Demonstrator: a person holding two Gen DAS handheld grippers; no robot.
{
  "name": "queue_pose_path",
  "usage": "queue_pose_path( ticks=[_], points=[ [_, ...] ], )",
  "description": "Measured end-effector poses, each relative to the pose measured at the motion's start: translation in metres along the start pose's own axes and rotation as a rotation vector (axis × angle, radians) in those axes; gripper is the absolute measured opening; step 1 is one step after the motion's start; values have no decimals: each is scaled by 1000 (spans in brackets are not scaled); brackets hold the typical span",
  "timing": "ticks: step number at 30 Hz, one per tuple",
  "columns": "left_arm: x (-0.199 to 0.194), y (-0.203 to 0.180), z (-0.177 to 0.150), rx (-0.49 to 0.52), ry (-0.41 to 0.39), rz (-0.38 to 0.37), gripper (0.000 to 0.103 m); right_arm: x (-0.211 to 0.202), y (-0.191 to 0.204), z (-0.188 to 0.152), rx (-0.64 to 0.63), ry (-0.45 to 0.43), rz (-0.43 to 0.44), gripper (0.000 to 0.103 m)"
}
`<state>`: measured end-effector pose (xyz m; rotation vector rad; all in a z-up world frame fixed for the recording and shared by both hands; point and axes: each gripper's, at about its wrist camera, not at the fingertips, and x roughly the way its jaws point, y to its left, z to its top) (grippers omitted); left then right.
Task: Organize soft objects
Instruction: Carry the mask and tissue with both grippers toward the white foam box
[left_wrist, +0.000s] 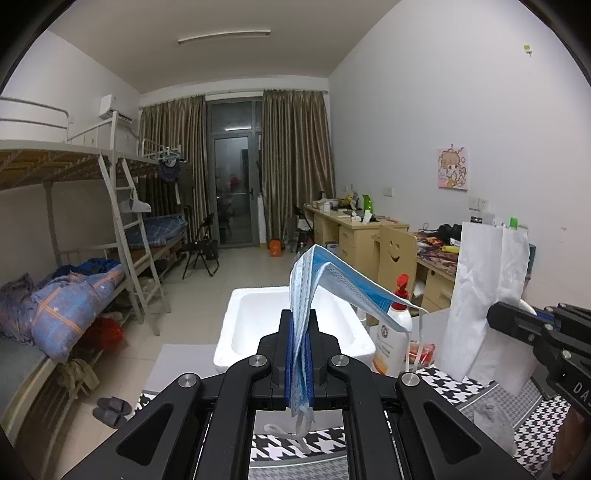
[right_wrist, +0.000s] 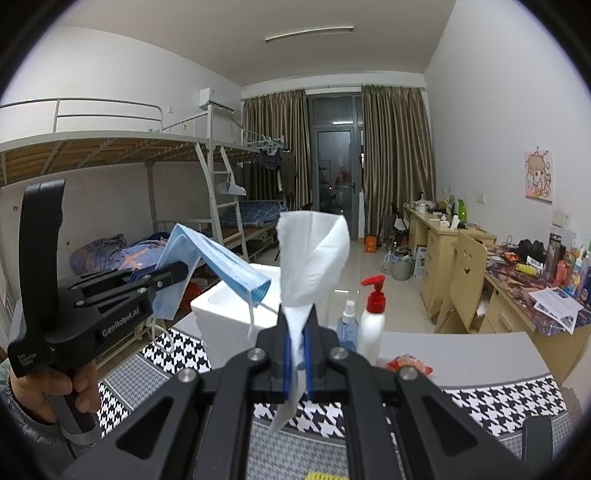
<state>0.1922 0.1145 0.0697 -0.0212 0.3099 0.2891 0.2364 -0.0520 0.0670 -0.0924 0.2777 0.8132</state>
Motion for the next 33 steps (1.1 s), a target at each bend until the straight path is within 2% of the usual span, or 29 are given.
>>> queue_pose_path(
  ticks=[9, 20, 26, 33],
  points=[
    [8, 10, 7, -14, -13, 32, 6, 11, -2, 13, 0, -21, 14, 9],
    [33, 18, 20, -36, -4, 71, 6, 31, 4, 21, 6, 3, 47, 9],
    [48, 21, 20, -46, 22, 89, 6, 39, 9, 28, 2, -1, 65, 9],
    [68, 21, 23, -40, 63, 97, 6, 57, 14, 31, -10, 34, 64, 8]
  ],
)
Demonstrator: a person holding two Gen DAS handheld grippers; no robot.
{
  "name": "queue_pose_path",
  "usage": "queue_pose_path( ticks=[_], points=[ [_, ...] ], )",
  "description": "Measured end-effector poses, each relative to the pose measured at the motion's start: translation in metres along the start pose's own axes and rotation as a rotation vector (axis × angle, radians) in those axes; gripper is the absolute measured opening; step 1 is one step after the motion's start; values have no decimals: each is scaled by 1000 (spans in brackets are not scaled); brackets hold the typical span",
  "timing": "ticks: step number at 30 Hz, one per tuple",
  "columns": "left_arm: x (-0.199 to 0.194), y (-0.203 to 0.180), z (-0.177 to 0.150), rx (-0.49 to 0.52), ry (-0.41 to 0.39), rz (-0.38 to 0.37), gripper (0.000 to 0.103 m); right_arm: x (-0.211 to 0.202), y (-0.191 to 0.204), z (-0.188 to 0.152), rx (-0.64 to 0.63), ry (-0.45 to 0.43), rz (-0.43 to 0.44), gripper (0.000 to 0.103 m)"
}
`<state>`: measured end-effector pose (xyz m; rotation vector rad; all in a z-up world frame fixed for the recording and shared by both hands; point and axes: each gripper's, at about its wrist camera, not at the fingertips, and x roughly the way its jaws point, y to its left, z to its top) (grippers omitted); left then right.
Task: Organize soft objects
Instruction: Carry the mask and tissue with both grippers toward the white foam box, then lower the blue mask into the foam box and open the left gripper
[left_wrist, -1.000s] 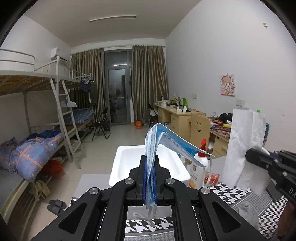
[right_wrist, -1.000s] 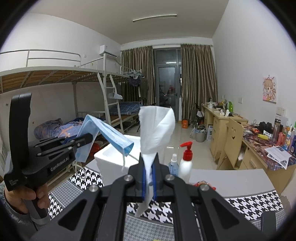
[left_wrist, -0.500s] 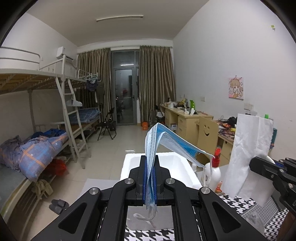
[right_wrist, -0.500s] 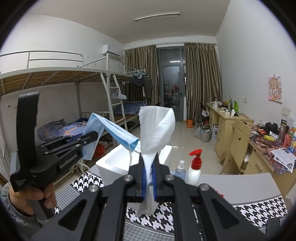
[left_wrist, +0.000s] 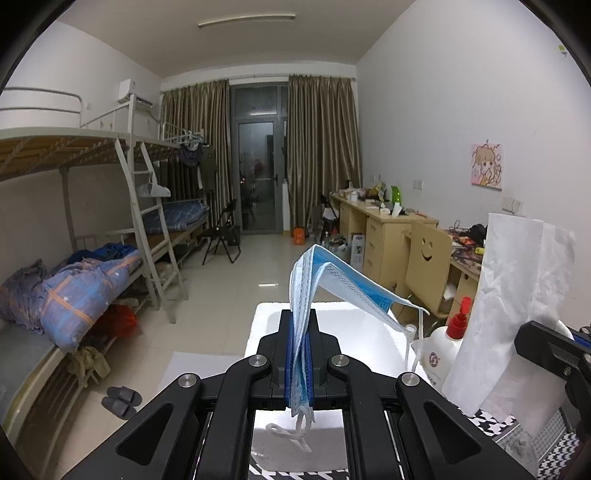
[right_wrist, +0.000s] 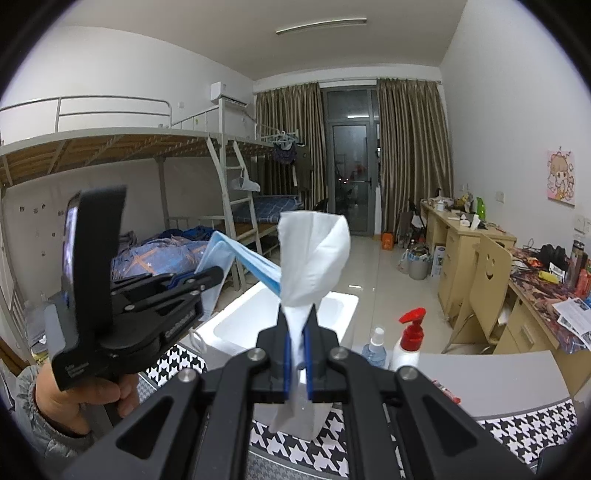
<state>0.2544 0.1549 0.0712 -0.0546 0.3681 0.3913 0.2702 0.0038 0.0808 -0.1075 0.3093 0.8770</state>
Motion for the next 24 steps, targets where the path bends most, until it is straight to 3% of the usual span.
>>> queue_pose_path(
  ticks=[24],
  points=[
    [69, 1, 1, -3, 156, -28, 6, 19, -3, 7, 13, 44, -19, 8]
  ],
)
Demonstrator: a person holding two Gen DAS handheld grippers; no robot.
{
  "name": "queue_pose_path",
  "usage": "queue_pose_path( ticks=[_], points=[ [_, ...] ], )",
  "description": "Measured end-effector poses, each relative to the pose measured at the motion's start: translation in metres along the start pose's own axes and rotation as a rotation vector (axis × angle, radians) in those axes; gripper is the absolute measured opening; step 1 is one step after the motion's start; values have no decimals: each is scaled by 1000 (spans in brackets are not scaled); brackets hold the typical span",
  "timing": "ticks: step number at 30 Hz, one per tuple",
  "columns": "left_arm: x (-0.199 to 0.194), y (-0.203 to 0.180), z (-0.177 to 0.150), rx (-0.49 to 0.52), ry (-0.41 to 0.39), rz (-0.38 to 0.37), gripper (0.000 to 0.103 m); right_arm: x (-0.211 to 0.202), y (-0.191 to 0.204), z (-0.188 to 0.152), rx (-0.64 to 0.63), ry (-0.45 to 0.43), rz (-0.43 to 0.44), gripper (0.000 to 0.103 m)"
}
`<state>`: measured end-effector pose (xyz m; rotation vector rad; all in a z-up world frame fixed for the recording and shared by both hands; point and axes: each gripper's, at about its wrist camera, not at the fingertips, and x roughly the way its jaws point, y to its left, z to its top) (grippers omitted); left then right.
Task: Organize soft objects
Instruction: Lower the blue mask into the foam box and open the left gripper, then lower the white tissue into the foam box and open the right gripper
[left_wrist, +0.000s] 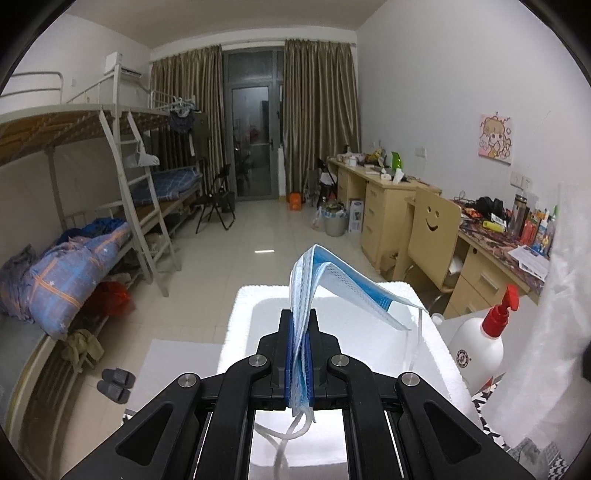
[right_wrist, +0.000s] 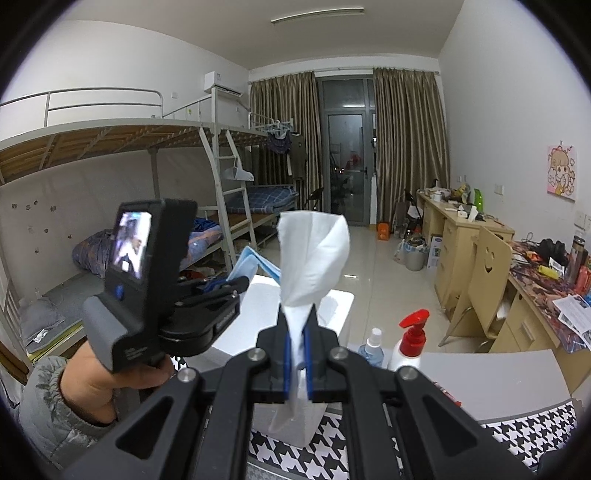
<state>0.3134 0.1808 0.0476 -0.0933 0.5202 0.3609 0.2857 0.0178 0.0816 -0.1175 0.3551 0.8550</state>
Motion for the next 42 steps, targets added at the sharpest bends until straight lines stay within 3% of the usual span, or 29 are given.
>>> queue_pose_path(
  ticks=[5, 6, 7, 10, 13, 19, 37, 42],
  points=[
    [14, 0, -3, 6, 48, -8, 10, 2, -2, 1, 4, 5, -5, 8],
    [17, 0, -4, 8, 61, -12, 18, 3, -2, 1, 6, 6, -6, 8],
    [19, 0, -5, 10, 70, -19, 37, 3, -1, 1, 6, 8, -6, 8],
    [20, 2, -10, 13, 73, -3, 79, 5, -2, 1, 6, 11, -8, 9],
    [14, 6, -10, 4, 52, 16, 92, 6, -2, 2, 4, 12, -7, 9],
    [-2, 17, -6, -17, 7, 53, 102, 11, -1, 4, 3, 13, 0, 9],
    [-32, 36, -18, -8, -63, 169, 102, 36, 9, 13, -22, 39, 25, 9],
    [-30, 44, -22, -5, -23, 136, 102, 45, 12, 14, -19, 53, 34, 9]
  ],
)
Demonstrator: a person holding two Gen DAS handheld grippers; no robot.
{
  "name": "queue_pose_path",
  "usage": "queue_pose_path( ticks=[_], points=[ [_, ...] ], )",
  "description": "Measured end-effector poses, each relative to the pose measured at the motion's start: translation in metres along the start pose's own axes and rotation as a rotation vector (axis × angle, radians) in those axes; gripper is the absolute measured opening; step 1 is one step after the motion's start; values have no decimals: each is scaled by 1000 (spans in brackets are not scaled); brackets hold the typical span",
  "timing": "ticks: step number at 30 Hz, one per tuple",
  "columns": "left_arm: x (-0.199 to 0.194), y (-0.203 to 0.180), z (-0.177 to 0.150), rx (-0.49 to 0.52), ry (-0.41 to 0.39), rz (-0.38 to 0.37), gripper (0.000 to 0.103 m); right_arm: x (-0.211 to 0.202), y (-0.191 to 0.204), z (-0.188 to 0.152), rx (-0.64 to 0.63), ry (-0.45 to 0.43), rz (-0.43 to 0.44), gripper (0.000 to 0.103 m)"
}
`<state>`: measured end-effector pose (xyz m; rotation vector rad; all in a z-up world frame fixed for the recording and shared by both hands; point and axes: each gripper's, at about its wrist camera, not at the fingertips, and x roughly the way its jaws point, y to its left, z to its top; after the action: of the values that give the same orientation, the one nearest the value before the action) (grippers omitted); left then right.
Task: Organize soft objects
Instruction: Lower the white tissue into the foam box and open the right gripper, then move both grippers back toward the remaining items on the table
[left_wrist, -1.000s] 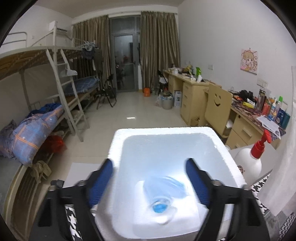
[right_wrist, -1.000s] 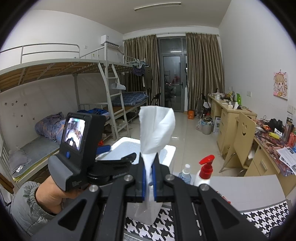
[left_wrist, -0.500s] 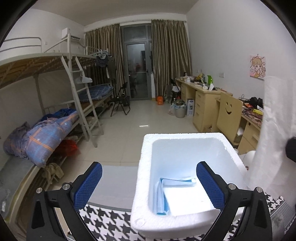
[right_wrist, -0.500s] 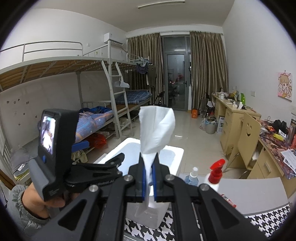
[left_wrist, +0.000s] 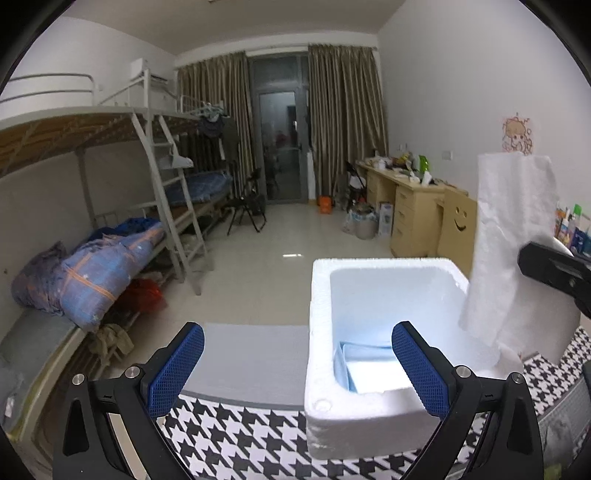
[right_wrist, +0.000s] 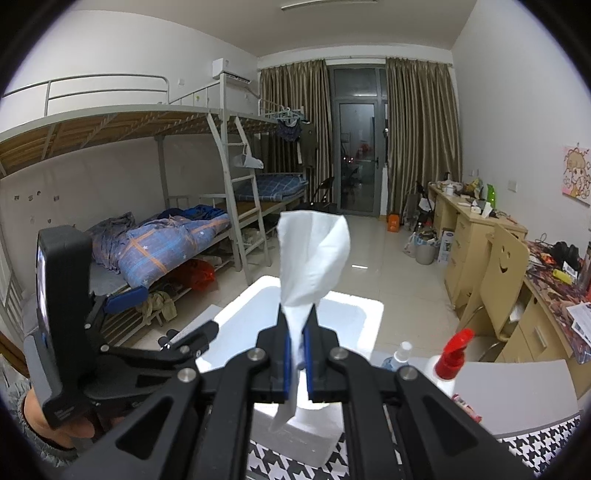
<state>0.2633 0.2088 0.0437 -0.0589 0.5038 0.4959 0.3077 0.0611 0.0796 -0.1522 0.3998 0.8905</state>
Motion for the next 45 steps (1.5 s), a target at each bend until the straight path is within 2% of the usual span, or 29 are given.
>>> queue_pose_path(
  ticks=[3, 7, 10, 17, 22, 30, 32, 33, 34, 36, 45],
  points=[
    [-4, 4, -5, -3, -14, 25, 102, 4, 2, 1, -4, 3, 2, 9],
    [-2, 14, -11, -49, 9, -11, 102, 13, 3, 1, 1, 18, 1, 9],
    [-2, 19, -16, -71, 16, 2, 102, 21, 0, -1, 9, 42, 9, 9],
    [-15, 25, -21, -109, -21, 33, 102, 31, 0, -1, 24, 72, 19, 9],
    [-22, 23, -25, -93, -54, 48, 102, 36, -1, -2, 26, 89, 11, 9],
    [-32, 22, -34, -93, -64, 4, 102, 49, -3, -7, 37, 131, 7, 10],
    [-30, 24, -36, -96, -59, 0, 102, 52, -3, -8, 39, 142, 7, 26],
    [-30, 23, -36, -96, -56, 1, 102, 53, -4, -9, 43, 149, 13, 48],
    [-28, 25, -36, -98, -54, 1, 102, 53, -5, -10, 52, 149, 18, 64],
    [-28, 25, -36, -101, -56, 0, 102, 51, -5, -11, 59, 135, 18, 68],
    [-30, 26, -40, -106, -59, -10, 102, 28, -1, -11, 52, 114, 8, 68]
  ],
)
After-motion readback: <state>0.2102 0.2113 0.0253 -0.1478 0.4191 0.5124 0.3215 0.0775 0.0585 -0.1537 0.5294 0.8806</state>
